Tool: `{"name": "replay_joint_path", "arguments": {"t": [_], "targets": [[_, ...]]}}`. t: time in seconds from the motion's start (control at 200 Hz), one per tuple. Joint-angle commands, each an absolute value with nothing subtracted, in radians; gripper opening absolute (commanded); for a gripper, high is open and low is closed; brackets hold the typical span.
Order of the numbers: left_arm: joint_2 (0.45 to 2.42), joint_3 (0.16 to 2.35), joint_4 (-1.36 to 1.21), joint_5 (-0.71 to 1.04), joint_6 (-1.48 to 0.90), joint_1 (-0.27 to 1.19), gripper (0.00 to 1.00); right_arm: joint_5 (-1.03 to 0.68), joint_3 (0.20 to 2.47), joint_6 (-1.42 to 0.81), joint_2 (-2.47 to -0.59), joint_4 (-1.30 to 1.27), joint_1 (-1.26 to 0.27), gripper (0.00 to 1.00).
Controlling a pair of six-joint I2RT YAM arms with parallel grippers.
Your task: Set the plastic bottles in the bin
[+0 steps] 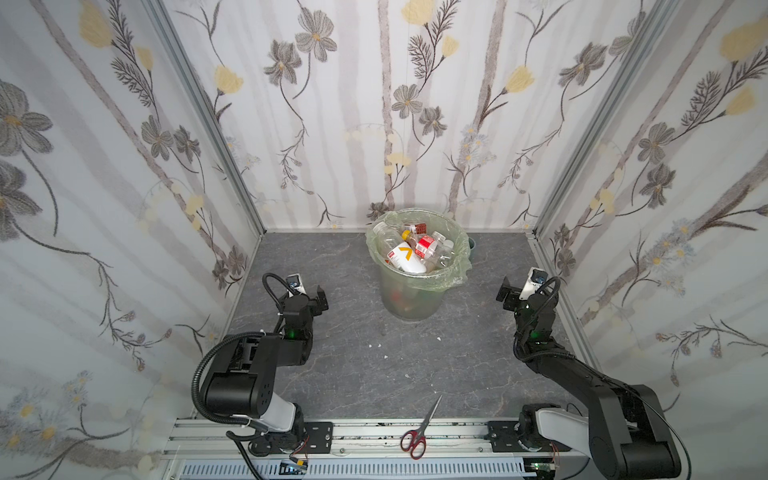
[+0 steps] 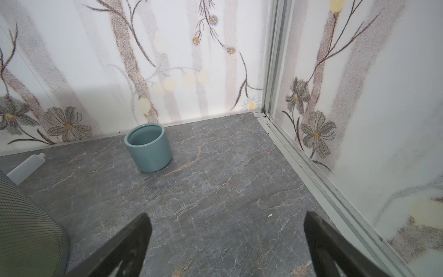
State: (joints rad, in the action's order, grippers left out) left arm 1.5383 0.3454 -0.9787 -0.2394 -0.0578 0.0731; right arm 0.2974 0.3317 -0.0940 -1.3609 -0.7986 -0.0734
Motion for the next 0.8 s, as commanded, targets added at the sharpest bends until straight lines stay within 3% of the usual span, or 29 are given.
{"name": "replay_joint_path", "arguments": {"t": [0.0, 0.145, 0.21, 0.28, 0.355, 0.795], "targets": [[1.543, 0.305, -1.189, -0.246, -0.059, 0.069, 1.00, 0.302, 0.255, -0.063, -1.391, -1.104, -0.069, 1.00], [1.575, 0.241, -1.326, -0.228, -0.059, 0.065, 1.00, 0.293, 0.162, -0.045, -1.528, -1.430, -0.068, 1.00], [1.588, 0.222, -1.379, -0.229, -0.055, 0.064, 1.00, 0.294, 0.184, -0.058, -1.481, -1.294, -0.068, 1.00], [1.589, 0.222, -1.378, -0.235, -0.057, 0.065, 1.00, 0.303, 0.171, -0.056, -1.519, -1.392, -0.066, 1.00], [1.592, 0.227, -1.377, -0.239, -0.066, 0.059, 1.00, 0.301, 0.199, -0.070, -1.498, -1.293, -0.058, 1.00], [1.590, 0.226, -1.372, -0.230, -0.073, 0.051, 1.00, 0.296, 0.186, -0.067, -1.506, -1.339, -0.057, 1.00]]}}
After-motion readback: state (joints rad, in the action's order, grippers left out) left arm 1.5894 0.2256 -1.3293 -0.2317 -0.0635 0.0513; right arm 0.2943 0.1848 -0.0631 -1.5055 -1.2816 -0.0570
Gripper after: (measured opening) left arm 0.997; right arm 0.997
